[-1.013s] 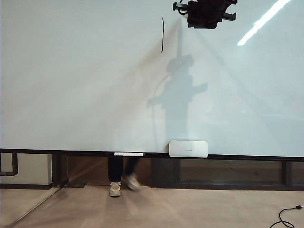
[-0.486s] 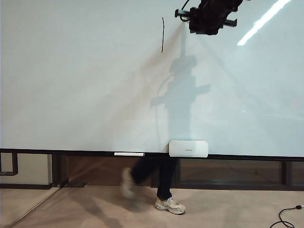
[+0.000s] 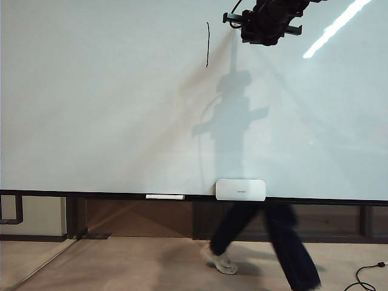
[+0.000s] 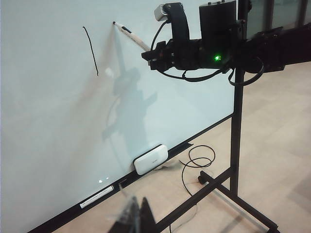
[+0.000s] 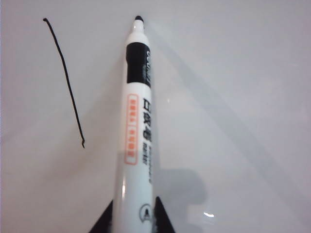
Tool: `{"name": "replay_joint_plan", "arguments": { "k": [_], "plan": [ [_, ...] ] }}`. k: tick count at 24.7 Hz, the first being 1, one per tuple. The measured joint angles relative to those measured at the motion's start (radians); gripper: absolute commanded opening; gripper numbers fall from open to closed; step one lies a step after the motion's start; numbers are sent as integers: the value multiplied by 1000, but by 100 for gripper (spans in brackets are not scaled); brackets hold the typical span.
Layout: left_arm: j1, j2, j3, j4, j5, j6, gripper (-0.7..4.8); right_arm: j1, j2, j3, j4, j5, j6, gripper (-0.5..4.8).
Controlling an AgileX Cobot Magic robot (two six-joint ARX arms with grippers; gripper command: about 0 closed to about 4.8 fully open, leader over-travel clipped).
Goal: Reach to the right to find the marker pen, pick it up, and write the number 11 on the whiteboard.
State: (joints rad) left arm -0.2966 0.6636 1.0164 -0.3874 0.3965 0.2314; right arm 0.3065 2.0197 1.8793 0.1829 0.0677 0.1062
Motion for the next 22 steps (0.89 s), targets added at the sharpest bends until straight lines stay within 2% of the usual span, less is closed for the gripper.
{"name": "replay_joint_plan", "arguments": {
  "k": [22],
  "plan": [
    [0, 0, 0, -21, -23, 3, -5, -3, 83, -14, -142, -23, 24, -5]
  ]
}}
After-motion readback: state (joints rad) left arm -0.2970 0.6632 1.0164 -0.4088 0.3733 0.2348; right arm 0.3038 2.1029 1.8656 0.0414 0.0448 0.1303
